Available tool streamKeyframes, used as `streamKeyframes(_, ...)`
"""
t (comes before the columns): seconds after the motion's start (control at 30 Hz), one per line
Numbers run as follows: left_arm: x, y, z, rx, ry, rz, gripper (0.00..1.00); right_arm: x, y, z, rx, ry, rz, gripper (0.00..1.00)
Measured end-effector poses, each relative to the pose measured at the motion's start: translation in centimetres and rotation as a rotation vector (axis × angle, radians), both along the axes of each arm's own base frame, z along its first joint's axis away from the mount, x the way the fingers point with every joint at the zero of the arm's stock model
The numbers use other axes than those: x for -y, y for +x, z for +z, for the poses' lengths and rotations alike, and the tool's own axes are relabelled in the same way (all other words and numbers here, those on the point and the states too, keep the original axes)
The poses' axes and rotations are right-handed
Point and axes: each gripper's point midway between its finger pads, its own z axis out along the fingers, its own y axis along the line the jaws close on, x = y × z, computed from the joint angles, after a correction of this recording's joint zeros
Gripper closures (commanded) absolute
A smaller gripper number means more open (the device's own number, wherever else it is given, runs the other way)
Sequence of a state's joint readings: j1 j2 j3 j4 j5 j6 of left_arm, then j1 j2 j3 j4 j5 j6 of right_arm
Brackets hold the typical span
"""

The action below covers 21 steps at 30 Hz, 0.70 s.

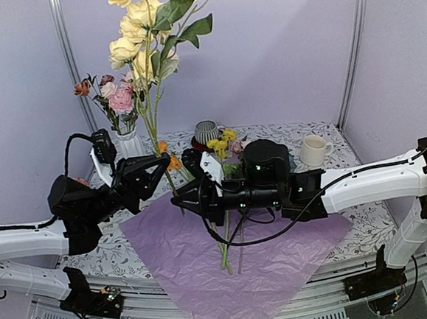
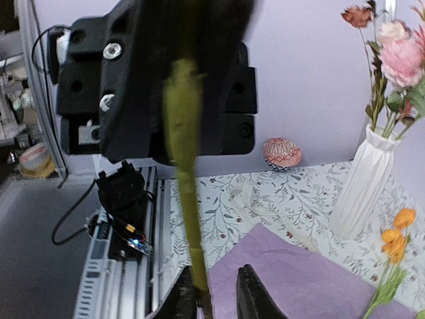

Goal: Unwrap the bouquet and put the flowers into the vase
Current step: Pass from the left arm to the right, then pass from the right arm to the left

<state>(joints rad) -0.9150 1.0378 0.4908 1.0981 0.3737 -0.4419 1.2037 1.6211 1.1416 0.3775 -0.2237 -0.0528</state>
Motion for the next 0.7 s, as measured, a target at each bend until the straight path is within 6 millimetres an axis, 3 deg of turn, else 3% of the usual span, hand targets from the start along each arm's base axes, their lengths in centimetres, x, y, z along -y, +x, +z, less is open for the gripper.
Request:
streamKeyframes(0.1,0.0,0.2,-0.1,-0.006,0.0,0.012,0.83,-0.1,-0.1,-0.4,0.002,-0.013,0.006,0.98)
streamKeyframes(0.2,0.0,0.5,-0.2,-0.022,0.001,0.023,0.57,-0.1,-0.2,-0.7,-0.003,-0.027,0.006,0.98)
streamKeyframes(0.37,0.0,1.3,-0.7,-0.062,0.054,0.071,0.46,0.6,-0.2,-1.9,-0.014,-0.085,-0.005,0.98)
streamKeyframes(0.63,-1.6,0.5,0.7,-0.059,0.116,0.116,0.27,2.8,-1.0,-2.1,-0.019,-0.145,0.0,0.98)
streamKeyframes(0.7,-1.7,0.5,0.9,-0.077,0.128,0.113,0.27,2.9,-1.1,-2.3,-0.018,-0.154,0.005,0.98)
